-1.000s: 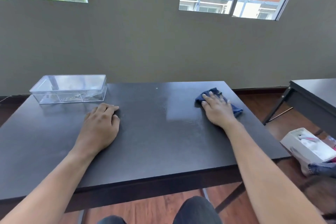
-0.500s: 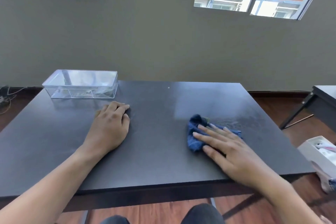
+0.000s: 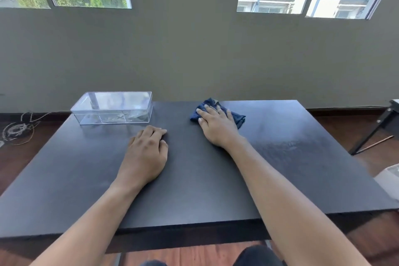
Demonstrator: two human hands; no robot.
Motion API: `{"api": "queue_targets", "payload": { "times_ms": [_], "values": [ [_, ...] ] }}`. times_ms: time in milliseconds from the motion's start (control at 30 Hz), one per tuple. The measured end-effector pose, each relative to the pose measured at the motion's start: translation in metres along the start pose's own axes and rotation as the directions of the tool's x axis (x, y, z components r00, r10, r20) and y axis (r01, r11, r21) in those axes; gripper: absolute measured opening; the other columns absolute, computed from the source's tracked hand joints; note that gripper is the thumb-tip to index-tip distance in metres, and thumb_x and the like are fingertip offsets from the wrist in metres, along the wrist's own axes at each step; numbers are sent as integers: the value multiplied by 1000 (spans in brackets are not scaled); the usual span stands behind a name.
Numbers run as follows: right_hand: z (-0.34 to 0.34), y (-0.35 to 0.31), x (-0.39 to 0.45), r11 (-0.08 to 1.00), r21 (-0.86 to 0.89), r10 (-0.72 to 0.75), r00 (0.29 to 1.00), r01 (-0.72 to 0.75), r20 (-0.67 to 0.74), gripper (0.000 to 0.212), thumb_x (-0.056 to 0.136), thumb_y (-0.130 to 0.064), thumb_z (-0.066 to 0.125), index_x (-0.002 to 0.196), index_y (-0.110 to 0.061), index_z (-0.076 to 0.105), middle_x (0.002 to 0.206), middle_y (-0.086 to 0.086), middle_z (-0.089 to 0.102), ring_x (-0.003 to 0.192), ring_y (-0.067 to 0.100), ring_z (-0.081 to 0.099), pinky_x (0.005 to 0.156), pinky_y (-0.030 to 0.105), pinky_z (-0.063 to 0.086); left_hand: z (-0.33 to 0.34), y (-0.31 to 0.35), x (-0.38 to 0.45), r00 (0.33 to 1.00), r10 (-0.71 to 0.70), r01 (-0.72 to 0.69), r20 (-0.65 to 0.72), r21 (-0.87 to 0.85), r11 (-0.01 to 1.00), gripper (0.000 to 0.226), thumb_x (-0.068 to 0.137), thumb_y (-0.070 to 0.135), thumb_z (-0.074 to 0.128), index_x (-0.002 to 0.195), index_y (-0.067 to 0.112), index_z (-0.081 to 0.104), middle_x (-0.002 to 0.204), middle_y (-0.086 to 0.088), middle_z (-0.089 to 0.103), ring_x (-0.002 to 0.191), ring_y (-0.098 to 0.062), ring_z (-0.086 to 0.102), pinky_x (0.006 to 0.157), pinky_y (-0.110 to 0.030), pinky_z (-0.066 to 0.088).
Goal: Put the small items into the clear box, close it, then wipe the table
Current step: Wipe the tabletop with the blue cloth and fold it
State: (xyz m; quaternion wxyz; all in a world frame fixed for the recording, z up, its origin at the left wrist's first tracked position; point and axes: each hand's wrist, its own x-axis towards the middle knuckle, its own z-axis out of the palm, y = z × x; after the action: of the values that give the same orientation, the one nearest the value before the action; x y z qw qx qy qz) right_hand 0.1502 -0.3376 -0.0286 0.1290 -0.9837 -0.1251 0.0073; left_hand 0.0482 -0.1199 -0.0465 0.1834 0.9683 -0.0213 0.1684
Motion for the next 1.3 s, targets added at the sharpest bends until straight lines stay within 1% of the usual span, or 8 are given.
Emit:
{"api": "queue_targets", "payload": {
  "times_ms": [200,367,500,633,833,1067,1200,1300],
  "values": [
    [1,-4,-103,964,40,-265,964,264,26,50,108,-47,28,158,-46,25,170,-19,13,159,12,1,128,42,-3,0,-2,2,1000,13,-13,-14,8,1000,43,92,31,39,124,20,65,122,1,61,114,-25,54,101,-41,40],
    [-24,59,-193,948,84,-312,949,307,50,45,107,-51,31,152,-58,28,162,-39,11,154,-8,-5,126,27,-4,4,-4,2,999,23,-23,-23,-6,1000,40,94,28,41,126,19,64,123,1,60,115,-25,54,103,-42,39],
    [-47,134,-200,987,94,-125,991,128,-38,41,105,-56,32,144,-60,41,159,-36,27,153,-7,10,128,37,9,5,-3,1,999,25,-25,-24,7,1000,43,93,31,37,126,19,64,124,1,59,115,-25,53,102,-43,39],
    [-55,188,-142,994,68,90,993,-85,-81,41,101,-53,35,140,-57,43,162,-21,33,155,3,17,127,47,8,6,-3,1,999,30,-29,-33,20,999,43,93,31,37,125,20,64,124,2,59,114,-24,53,101,-42,39],
    [-45,147,-27,948,26,317,948,-316,-38,52,105,-54,28,157,-45,29,170,-19,11,159,18,5,126,52,-3,6,-1,1,999,19,-18,-43,12,1000,42,92,30,38,123,19,64,120,2,60,111,-25,54,101,-43,41],
    [-1,-2,-42,995,38,-88,995,87,40,50,107,-47,28,158,-43,28,171,-14,13,159,19,5,127,49,-4,3,-3,2,1000,8,-9,-29,-15,1000,40,94,28,42,126,19,65,121,3,61,115,-24,54,103,-40,41],
    [-1,-5,-124,958,71,-279,960,277,22,48,108,-46,29,156,-49,27,168,-24,13,157,4,-1,128,39,-5,-2,-4,1,1000,-10,10,-26,-32,999,35,94,30,51,124,22,69,128,3,60,122,-24,53,107,-42,39],
    [-12,24,-179,942,67,-332,942,329,54,47,108,-47,30,154,-55,25,165,-34,8,154,-6,-7,128,33,-4,-12,-14,-1,999,-30,30,-11,11,999,35,93,38,53,120,27,70,131,5,60,124,-23,53,107,-42,32]
  ]
}}
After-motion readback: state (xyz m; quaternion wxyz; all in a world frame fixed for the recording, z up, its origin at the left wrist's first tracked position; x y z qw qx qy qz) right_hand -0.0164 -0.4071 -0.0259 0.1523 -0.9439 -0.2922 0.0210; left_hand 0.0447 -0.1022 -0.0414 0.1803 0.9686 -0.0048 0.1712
